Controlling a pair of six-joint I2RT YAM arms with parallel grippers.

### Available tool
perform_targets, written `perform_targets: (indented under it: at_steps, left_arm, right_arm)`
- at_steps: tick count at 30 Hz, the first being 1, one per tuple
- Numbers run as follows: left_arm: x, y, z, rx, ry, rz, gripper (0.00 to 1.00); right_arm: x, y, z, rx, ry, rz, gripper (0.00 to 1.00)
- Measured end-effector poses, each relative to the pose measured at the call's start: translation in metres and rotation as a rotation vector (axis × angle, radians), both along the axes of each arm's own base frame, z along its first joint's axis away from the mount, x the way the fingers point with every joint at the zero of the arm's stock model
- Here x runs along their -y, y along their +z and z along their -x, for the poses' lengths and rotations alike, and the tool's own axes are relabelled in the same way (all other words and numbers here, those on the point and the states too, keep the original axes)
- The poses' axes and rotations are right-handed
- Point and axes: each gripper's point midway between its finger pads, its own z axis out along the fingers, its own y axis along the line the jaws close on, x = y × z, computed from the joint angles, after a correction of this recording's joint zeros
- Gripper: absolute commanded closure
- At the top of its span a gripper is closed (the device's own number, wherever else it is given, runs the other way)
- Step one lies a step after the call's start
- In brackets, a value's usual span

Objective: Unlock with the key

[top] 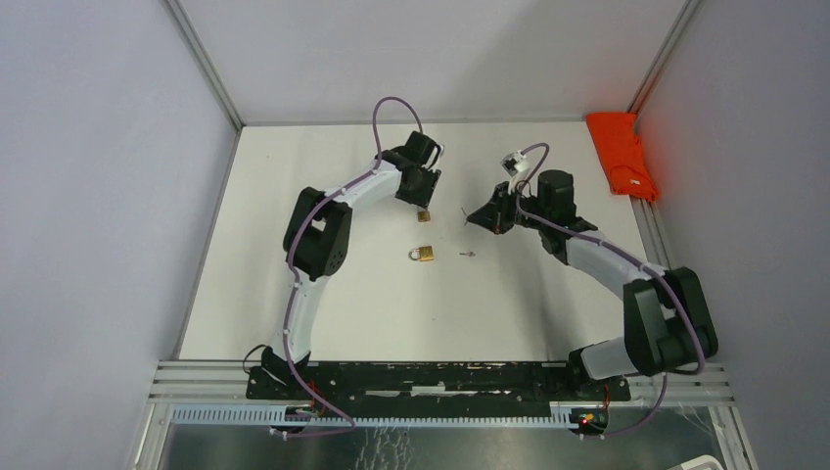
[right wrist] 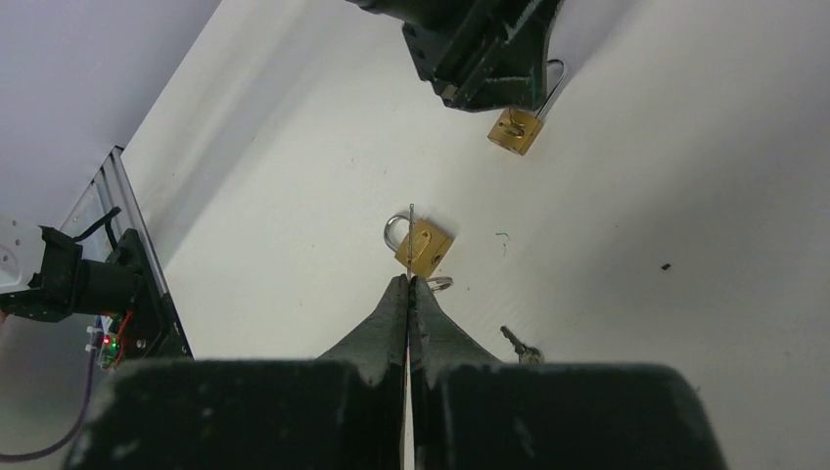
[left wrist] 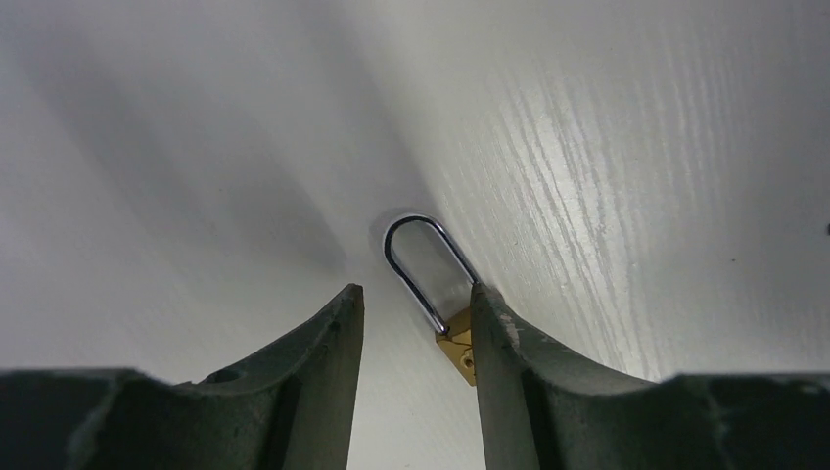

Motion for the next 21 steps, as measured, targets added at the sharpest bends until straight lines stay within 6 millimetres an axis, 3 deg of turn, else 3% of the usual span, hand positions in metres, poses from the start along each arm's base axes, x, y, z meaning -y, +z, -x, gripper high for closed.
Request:
perform_targets:
  at_steps: [5, 12, 21]
  left_arm:
    - [-0.002, -0.015, 0.004, -0.03, 0.001, -0.02, 0.5]
    - [-0.006, -0.018, 0.002, -0.021, 0.015, -0.037, 0.56]
    - [-0.007, -0.02, 0.0, 0.008, 0.088, -0.005, 0.86]
  right_arm:
    - [0.009, 0.017, 0.01, 0.064, -0.01, 0.016, 1.0]
    - [0.013, 0.008, 0.018, 0.05, -0.008, 0.042, 1.0]
    - [0.015, -0.001, 0.022, 0.029, -0.007, 0.051, 1.0]
